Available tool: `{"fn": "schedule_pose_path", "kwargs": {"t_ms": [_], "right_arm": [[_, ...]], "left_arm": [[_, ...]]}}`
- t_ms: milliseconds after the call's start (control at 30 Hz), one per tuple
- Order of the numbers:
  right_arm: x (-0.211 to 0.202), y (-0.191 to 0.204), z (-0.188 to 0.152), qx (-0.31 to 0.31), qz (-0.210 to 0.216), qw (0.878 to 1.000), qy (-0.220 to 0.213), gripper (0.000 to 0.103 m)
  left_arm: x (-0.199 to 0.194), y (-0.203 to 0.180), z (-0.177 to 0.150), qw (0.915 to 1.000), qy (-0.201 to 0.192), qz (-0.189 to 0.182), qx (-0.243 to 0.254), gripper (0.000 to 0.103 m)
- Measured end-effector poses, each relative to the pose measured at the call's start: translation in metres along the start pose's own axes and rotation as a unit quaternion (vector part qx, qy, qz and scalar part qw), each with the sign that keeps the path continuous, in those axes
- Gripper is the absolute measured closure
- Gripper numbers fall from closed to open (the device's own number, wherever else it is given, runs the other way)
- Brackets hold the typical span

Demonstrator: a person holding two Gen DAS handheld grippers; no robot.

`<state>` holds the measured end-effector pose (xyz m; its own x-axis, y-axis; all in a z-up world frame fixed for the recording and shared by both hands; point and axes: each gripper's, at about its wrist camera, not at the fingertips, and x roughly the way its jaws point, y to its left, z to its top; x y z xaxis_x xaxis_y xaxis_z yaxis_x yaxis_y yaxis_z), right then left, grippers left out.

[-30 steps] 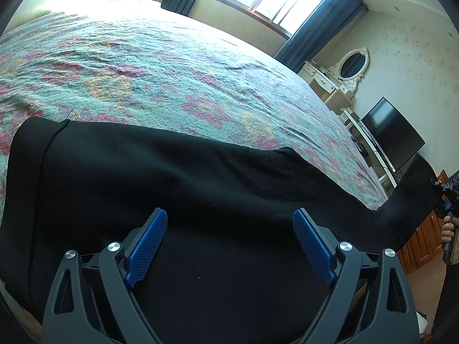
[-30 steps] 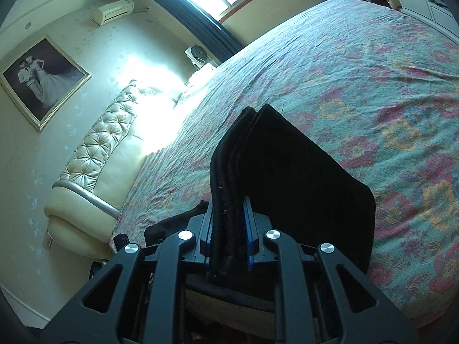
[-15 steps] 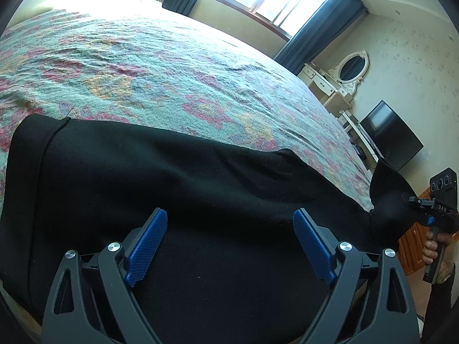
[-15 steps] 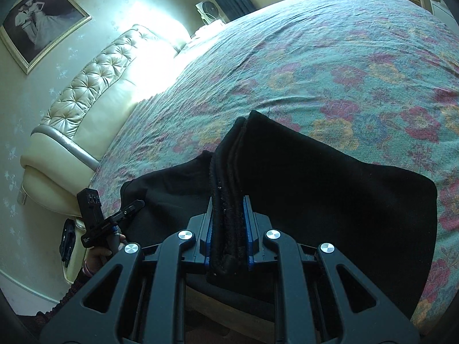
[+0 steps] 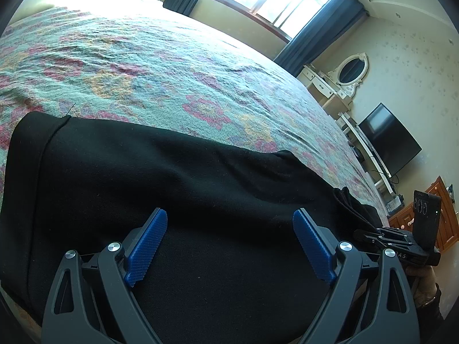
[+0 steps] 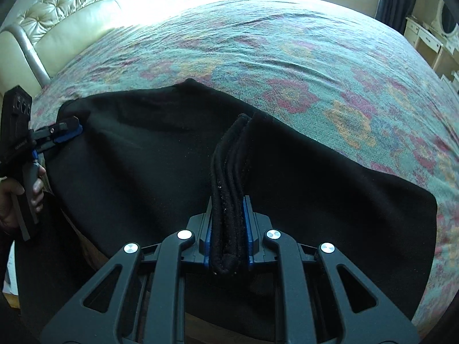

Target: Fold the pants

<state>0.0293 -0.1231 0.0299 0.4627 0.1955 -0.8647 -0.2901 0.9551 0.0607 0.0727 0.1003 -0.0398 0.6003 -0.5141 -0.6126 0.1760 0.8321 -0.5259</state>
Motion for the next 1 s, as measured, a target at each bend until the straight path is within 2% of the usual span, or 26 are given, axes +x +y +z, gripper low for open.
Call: {"fn": "schedule_pose_path", "kwargs": {"t_ms": [100, 133, 167, 233, 300, 400, 533, 633, 733, 933, 1000], "right_arm": [[0.004, 0.019, -0.004, -0.052, -0.047, 0.998, 0.003, 0.086], [0.006, 0.024, -0.005, -0.064, -0.056, 0.996, 0.007, 0.081], [0.009, 0.029, -0.007, -0.072, -0.059, 0.996, 0.009, 0.073], [0.013, 0.039, -0.011, -0.085, -0.063, 0.994, 0.016, 0.066], [0.014, 0.051, -0.018, -0.106, -0.081, 0.991, 0.01, 0.062], [0.011, 0.058, -0.026, -0.102, -0.074, 0.992, 0.002, 0.057], [0.004, 0.053, -0.032, -0.065, -0.035, 0.997, -0.008, 0.047], [-0.001, 0.047, -0.035, -0.034, 0.016, 0.999, -0.008, 0.033], [-0.007, 0.045, -0.036, -0.025, 0.035, 0.999, -0.012, 0.032], [-0.034, 0.022, -0.034, 0.032, 0.118, 0.992, -0.037, 0.03], [-0.044, 0.012, -0.031, 0.048, 0.12, 0.99, -0.049, 0.03]], "left_arm": [[-0.001, 0.0, -0.001, 1.0, -0.002, -0.001, -0.002, 0.015], [-0.001, 0.0, -0.001, 1.0, -0.003, -0.001, -0.003, 0.015], [-0.001, 0.0, -0.002, 1.0, -0.004, -0.002, -0.004, 0.015], [-0.002, 0.0, -0.002, 1.0, -0.004, -0.002, -0.004, 0.015], [-0.003, 0.0, -0.002, 1.0, -0.005, -0.003, -0.006, 0.015], [-0.004, 0.002, -0.002, 0.9999, -0.006, -0.008, -0.01, 0.015], [-0.006, 0.003, -0.001, 0.9997, -0.009, -0.016, -0.015, 0.015], [-0.007, 0.005, -0.001, 0.9995, -0.01, -0.022, -0.021, 0.015], [-0.007, 0.004, -0.001, 0.9995, -0.01, -0.022, -0.021, 0.015], [-0.014, 0.012, 0.004, 0.9983, 0.016, -0.043, -0.035, 0.015], [-0.021, 0.015, 0.004, 0.9981, 0.027, -0.044, -0.035, 0.015]]}}
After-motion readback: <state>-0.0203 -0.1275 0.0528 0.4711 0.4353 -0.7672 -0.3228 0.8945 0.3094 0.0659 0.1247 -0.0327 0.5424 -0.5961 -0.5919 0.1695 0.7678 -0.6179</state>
